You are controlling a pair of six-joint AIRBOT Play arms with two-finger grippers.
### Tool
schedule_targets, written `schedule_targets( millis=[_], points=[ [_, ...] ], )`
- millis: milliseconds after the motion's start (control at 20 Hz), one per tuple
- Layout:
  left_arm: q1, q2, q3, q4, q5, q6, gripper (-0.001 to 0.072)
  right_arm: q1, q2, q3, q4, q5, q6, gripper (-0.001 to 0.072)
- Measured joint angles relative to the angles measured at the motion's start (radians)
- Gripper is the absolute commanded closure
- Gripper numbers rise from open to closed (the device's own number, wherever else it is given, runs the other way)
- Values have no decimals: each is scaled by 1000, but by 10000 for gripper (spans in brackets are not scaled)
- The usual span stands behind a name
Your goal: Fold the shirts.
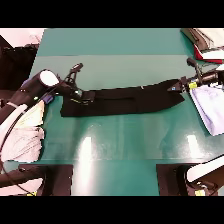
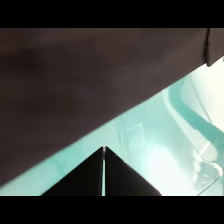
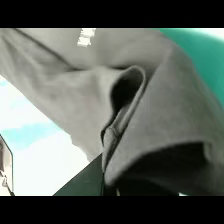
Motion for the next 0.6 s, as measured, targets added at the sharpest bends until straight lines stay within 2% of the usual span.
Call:
schedule_targets(
  millis=[250, 600],
  points=[
    [-93, -233, 240, -4, 23, -4, 685, 111, 153, 63, 11, 8, 99, 699],
    [-133, -456, 452, -82, 41, -5, 685, 371, 208, 326, 11, -2, 241, 699]
  ],
)
